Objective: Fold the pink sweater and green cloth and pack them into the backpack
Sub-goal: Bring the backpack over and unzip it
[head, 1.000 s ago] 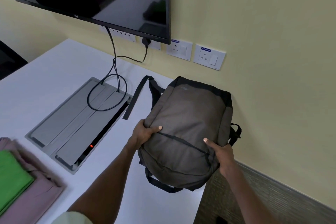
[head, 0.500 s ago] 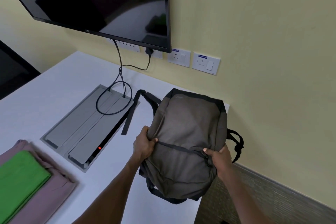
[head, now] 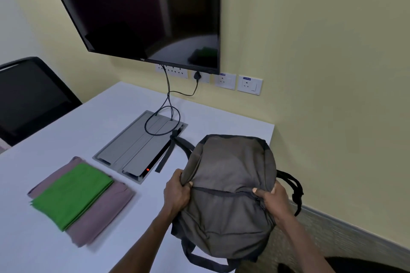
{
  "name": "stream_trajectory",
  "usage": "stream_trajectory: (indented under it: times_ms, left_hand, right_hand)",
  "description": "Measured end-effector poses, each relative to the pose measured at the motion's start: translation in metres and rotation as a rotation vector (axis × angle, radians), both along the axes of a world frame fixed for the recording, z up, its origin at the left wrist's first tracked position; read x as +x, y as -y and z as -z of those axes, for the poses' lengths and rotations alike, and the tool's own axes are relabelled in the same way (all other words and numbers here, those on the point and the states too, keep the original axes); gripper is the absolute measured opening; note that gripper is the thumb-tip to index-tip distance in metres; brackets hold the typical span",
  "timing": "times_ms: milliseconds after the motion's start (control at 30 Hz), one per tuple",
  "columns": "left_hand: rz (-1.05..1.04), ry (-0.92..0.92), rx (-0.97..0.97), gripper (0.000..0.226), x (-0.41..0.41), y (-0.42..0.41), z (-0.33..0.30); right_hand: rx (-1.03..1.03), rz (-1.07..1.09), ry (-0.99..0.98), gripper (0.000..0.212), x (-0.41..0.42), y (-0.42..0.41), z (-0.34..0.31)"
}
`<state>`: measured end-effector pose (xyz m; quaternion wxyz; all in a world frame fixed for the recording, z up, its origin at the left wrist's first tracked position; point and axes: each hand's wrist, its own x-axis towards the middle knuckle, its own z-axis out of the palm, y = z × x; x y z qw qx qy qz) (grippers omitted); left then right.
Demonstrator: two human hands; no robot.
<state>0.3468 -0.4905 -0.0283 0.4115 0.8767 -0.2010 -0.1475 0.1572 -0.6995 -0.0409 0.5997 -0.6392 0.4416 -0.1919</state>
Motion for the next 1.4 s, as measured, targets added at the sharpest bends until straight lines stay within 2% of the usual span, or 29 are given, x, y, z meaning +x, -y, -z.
stream_trajectory:
  times_ms: [300, 767, 1067, 1400]
  left_hand:
    - [-0.044, 0.005, -0.089, 0.014, -0.057, -0.099, -0.042]
    - [-0.234, 0.046, -0.170, 0.016, -0.104, -0.183, -0.086]
    - [-0.429, 0.082, -0.201, 0.017, -0.130, -0.263, -0.097]
    - [-0.670, 0.133, -0.346, 0.009, -0.136, -0.414, -0.109]
  right_hand:
    - [-0.088, -0.012, 0.033, 0.032, -0.057, -0.090, -0.040]
    - [-0.166, -0.208, 0.156, 0.025, -0.071, -0.149, -0.088]
    - [-0.186, -0.406, 0.243, 0.022, -0.051, -0.208, -0.104]
    - [-0.221, -0.717, 0.295, 0.022, 0.026, -0.332, -0.117]
